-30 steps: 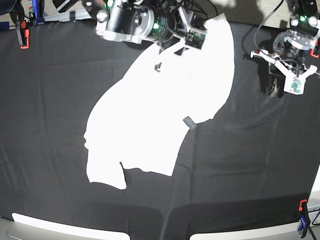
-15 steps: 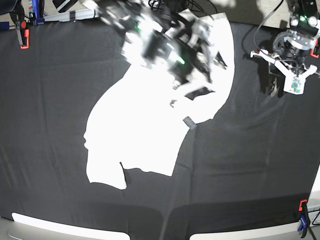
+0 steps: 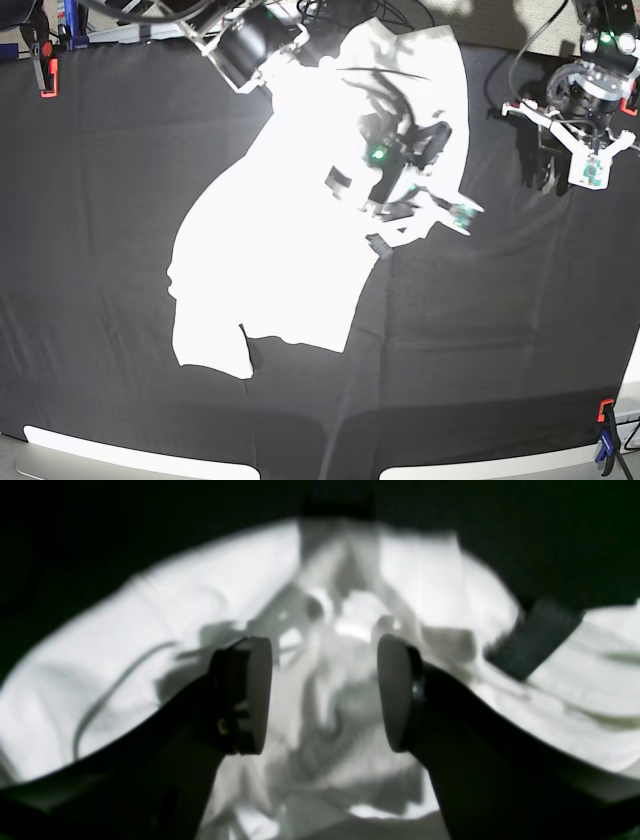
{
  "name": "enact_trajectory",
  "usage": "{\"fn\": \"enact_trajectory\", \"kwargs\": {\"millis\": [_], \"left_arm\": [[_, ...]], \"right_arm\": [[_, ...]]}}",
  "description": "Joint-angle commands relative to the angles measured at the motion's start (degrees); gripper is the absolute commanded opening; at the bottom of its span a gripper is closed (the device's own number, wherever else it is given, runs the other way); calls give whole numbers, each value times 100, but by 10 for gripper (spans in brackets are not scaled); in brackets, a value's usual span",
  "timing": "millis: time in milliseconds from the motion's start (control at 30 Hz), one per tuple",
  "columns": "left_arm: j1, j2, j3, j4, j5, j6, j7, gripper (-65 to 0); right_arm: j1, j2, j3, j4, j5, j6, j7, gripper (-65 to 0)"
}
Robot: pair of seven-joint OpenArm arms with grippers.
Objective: Layout the t-shirt on the table in an organized manner, then fold the t-shirt properly
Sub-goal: 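Regrasp the t-shirt fabric with the right gripper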
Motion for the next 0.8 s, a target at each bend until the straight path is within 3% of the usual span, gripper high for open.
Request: {"fn": "enact_trajectory", "kwargs": {"millis": [0,433,533,667,767], "left_arm": [[0,-44,-28,96,-31,48,-157,-520],[2,-44,-28,96,-28,48,-155,-520],[2,-44,-28,96,-28,48,-155,-520],[2,-44,-28,96,-28,46,-155,-520],[2,-44,-28,96,-28,46,-155,-520]], "right_arm": [[118,-110,-17,87,157,-7,149,-319],[111,-110,-39,-872,448,-2,1213,-333],[111,-110,-39,-909,431,0,1292,-439],[109,-110,-39,-907,-13,0,1554,-640],[111,-110,-39,-907,-649,-2,1720,-650]]}}
